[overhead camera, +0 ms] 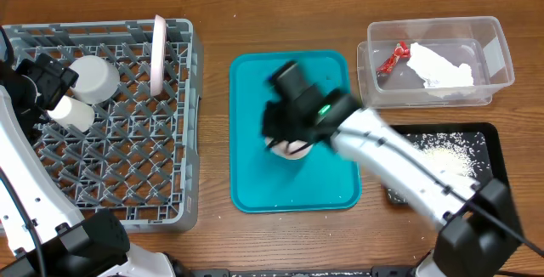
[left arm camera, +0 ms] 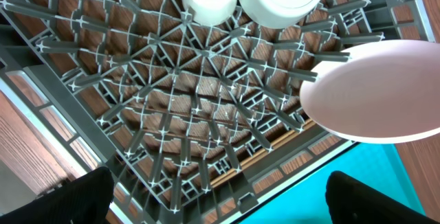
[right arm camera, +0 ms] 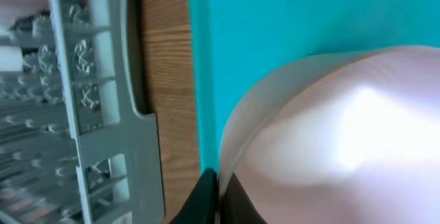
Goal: Sort waste into correct bins and load items into the dishwasher
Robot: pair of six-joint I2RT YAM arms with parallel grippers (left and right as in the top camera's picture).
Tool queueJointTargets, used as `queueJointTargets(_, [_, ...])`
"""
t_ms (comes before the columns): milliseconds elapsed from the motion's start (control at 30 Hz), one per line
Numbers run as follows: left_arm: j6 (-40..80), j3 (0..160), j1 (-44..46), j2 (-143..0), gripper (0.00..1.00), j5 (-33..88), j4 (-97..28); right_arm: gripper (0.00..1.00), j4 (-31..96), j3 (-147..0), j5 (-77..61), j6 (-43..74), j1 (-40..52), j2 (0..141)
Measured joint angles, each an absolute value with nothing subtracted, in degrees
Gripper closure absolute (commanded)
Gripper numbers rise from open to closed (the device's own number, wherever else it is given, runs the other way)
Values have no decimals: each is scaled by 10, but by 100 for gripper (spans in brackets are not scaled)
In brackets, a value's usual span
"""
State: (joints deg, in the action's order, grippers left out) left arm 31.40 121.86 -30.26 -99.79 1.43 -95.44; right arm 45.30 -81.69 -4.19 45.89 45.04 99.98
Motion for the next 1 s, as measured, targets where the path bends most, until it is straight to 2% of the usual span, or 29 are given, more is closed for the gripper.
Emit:
queueJointTargets(233, [314, 1219, -303, -998, 0, 14, -954, 95, 433, -818, 92, 484, 552, 1072])
queueJointTargets(333, [314, 1219, -303, -998, 0, 14, -954, 82, 435, -818, 107, 488, 555, 1097])
queueJointTargets(400, [314, 1219, -303, -998, 0, 14, -954, 76, 435, -818, 109, 489, 552, 1101])
queueJointTargets(433, [314, 1219, -303, -998, 0, 14, -954, 69, 436, -818, 109, 491, 551, 1101])
queueJointTargets(567, [314, 1219, -303, -998, 0, 14, -954, 63, 497, -848, 109, 491, 548, 1101])
queueJointTargets(633, [314, 1219, -303, -998, 0, 14, -954, 18, 545, -886, 114, 495, 547, 1101])
queueJointTargets(667, [314, 1219, -303, -998, 0, 14, -954, 5, 566, -911, 121, 492, 544, 1101])
queueJointTargets(700, [314, 1219, -303, -998, 0, 14, -954, 0, 592, -939, 130, 493, 541, 1101])
queueJointTargets(867, [314, 1219, -303, -998, 0, 14, -954, 0, 712, -1073, 187, 490, 489, 1093])
queueJointTargets(1000, [314, 1219, -303, -998, 0, 15, -956, 0, 835, -1179, 225, 491, 392, 1090])
